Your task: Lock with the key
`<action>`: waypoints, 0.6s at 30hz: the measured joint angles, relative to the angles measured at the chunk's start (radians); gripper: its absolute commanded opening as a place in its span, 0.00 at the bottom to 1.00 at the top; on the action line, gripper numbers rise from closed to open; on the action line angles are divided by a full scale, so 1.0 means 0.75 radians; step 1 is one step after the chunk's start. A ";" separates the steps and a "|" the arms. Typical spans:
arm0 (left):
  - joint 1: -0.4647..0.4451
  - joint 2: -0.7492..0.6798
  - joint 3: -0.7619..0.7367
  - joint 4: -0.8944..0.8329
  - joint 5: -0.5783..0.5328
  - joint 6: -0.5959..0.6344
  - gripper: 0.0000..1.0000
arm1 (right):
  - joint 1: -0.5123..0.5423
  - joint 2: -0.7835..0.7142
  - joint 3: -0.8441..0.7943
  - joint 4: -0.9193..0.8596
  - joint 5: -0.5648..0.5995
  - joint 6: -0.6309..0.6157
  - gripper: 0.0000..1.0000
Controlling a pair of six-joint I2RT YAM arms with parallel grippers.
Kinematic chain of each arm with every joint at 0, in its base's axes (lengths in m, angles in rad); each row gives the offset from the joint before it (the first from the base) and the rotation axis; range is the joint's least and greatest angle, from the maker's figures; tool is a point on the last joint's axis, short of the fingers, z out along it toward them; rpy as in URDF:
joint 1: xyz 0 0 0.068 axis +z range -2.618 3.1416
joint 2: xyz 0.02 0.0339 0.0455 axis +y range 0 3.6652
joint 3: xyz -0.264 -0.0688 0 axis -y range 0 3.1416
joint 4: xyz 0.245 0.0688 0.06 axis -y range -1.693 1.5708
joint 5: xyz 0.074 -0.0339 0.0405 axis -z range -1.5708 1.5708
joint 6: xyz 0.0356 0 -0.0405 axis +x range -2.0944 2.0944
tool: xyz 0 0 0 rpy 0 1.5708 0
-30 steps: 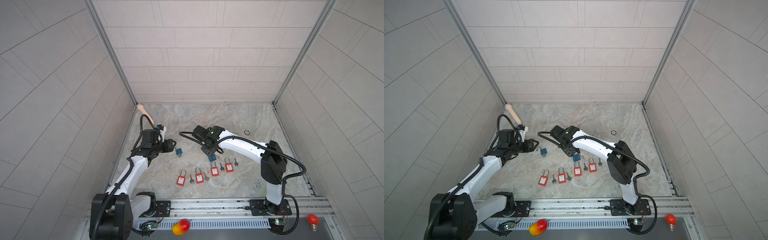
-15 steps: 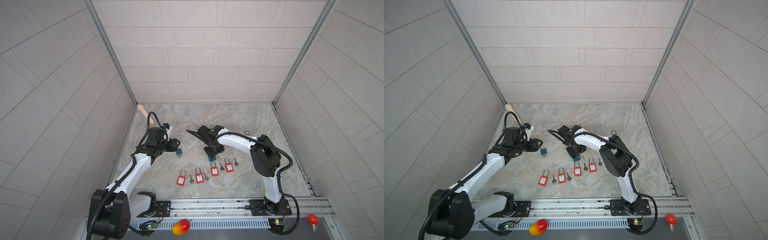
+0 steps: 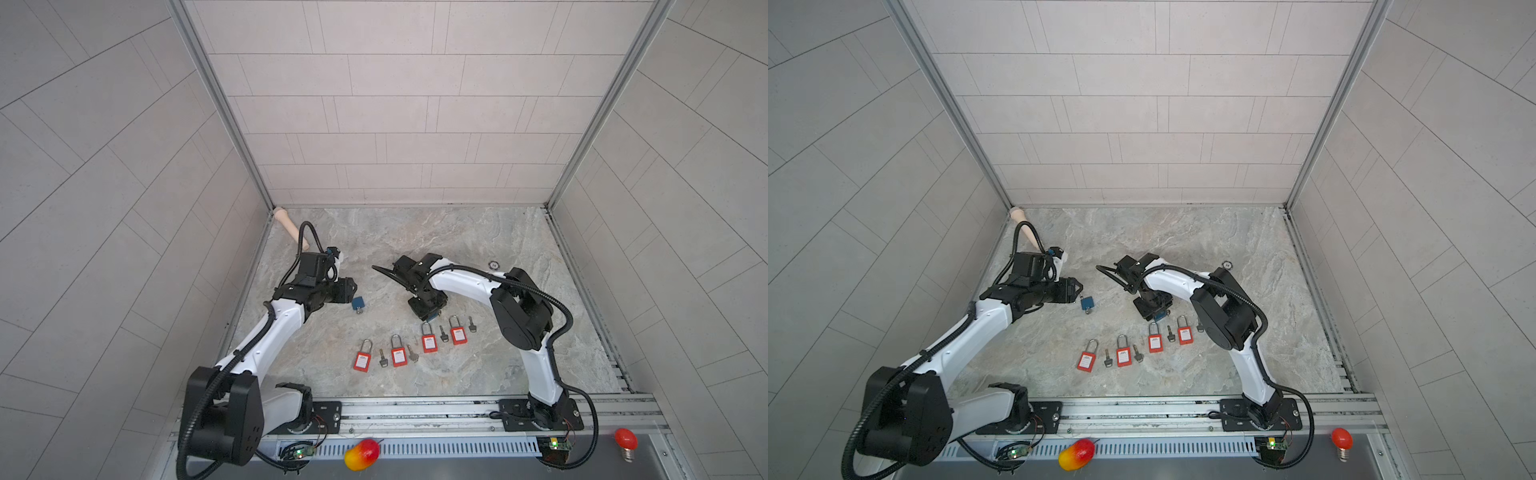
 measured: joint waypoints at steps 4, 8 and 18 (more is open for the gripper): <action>0.000 0.023 0.000 -0.021 -0.005 0.001 0.61 | -0.007 0.000 0.019 -0.006 -0.012 -0.017 0.41; 0.000 0.030 0.001 -0.040 -0.024 0.009 0.61 | 0.003 0.000 0.059 -0.009 -0.061 -0.032 0.44; 0.000 0.232 0.124 -0.159 -0.127 0.015 0.62 | 0.055 -0.108 0.073 0.054 -0.001 -0.066 0.47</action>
